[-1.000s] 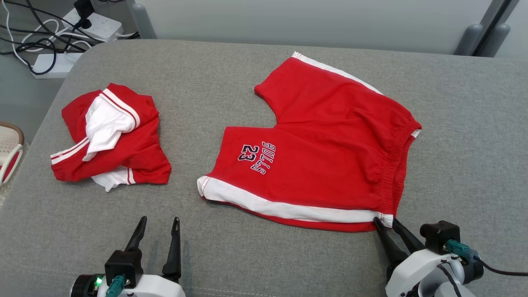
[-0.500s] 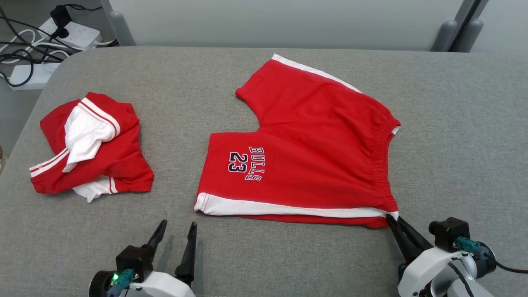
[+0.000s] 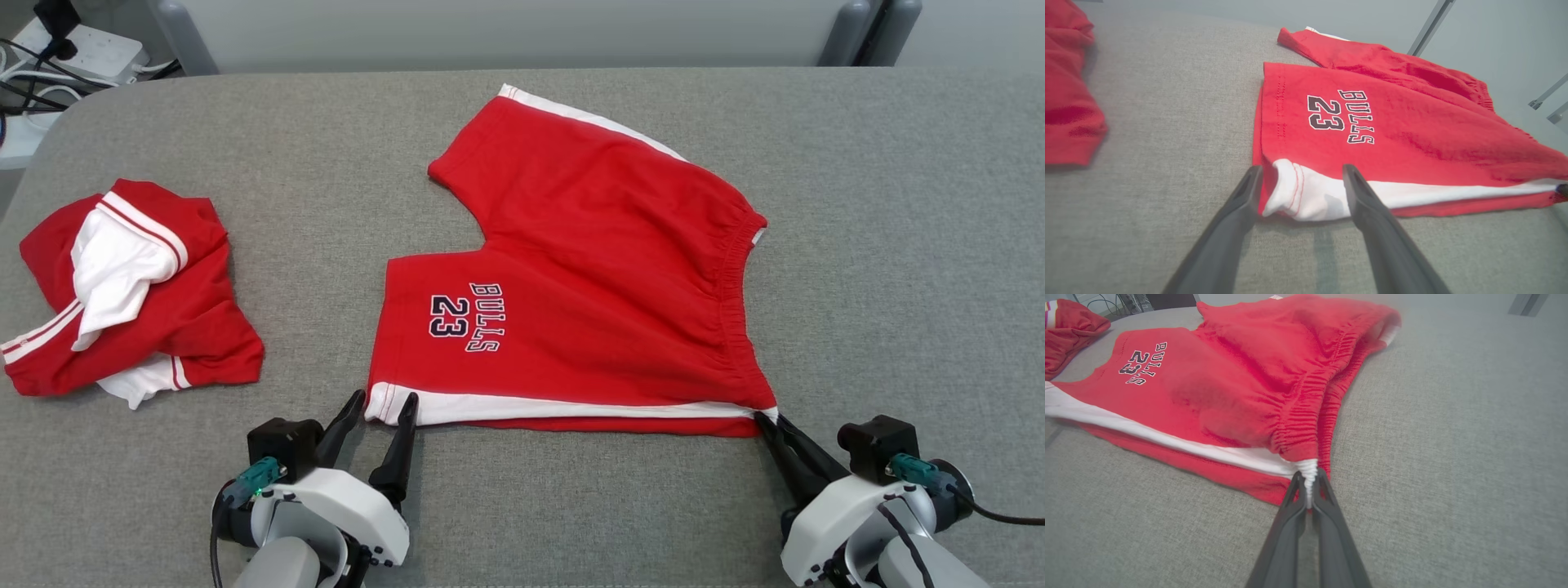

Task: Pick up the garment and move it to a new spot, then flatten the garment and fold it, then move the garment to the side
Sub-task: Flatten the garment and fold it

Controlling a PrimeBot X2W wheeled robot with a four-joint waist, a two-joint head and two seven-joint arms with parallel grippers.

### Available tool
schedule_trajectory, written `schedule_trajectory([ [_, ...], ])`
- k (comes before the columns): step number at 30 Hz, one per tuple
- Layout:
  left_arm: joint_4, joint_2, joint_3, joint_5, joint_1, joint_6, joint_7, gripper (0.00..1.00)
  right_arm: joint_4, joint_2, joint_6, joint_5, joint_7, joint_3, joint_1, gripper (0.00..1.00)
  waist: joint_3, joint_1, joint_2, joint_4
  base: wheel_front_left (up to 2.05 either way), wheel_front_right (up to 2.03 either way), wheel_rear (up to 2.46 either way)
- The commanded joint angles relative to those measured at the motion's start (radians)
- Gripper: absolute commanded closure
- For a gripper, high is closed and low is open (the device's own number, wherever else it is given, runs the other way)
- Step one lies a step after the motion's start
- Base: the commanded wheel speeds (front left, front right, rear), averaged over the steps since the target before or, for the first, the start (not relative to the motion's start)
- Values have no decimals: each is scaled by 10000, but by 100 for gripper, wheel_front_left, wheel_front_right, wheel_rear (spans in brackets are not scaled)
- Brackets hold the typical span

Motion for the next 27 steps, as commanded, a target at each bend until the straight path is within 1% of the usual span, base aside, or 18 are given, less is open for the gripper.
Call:
schedule_trajectory([
  [1, -93, 264, 156, -251, -437, -65, -134, 0, -182, -159, 40, 63, -134, 137, -115, 100, 60, 0, -1, -54, 0, 0, 0],
  [5, 132, 571, -405, -1062, -670, -66, -134, 0, -225, -151, 40, 83, -134, 205, -214, 100, 154, 0, -1, -140, 0, 0, 0],
  [9, 245, 749, -628, -1571, -806, -67, -134, 0, -257, -139, 40, 96, -134, 265, -288, 100, 218, 0, -1, -190, 0, 0, 0],
  [10, 267, 769, -737, -1699, -820, -67, -134, 3, -261, -120, 40, 90, -134, 270, -303, 100, 224, 0, -1, -204, 0, 0, 0],
  [11, 236, 793, -825, -1836, -839, -67, -134, 9, -267, -105, 40, 86, -134, 265, -313, 100, 233, 0, -1, -210, 0, 0, 0],
  [12, 141, 838, -877, -1915, -858, -67, -134, 25, -268, -100, 40, 92, -134, 255, -319, 100, 237, 0, -1, -210, 0, 0, 0],
  [13, 48, 882, -928, -1962, -857, -68, -134, 51, -269, -103, 40, 92, -134, 249, -325, 100, 238, 0, -1, -208, 0, 0, 0],
  [14, 9, 912, -978, -2023, -843, -68, -134, 65, -267, -104, 40, 101, -134, 247, -326, 100, 235, 0, -1, -205, 0, 0, 0],
  [15, -21, 947, -1024, -2060, -837, -68, -134, 91, -264, -105, 40, 113, -134, 244, -328, 100, 231, 0, -1, -206, 0, 0, 0],
  [16, -33, 981, -1069, -2079, -818, -68, -134, 100, -256, -110, 40, 119, -134, 244, -331, 100, 222, 0, -1, -208, 0, 0, 0],
  [22, -13, 1072, -1211, -2235, -683, -68, -134, 100, -212, -98, 40, 175, -134, 188, -337, 100, 105, 0, -1, -213, 0, 0, 0],
  [27, -115, 1077, -1145, -2289, -359, -68, -134, 100, -232, -111, 40, 230, -134, 82, -246, 100, -188, 0, -1, -196, 0, 0, 0],
])
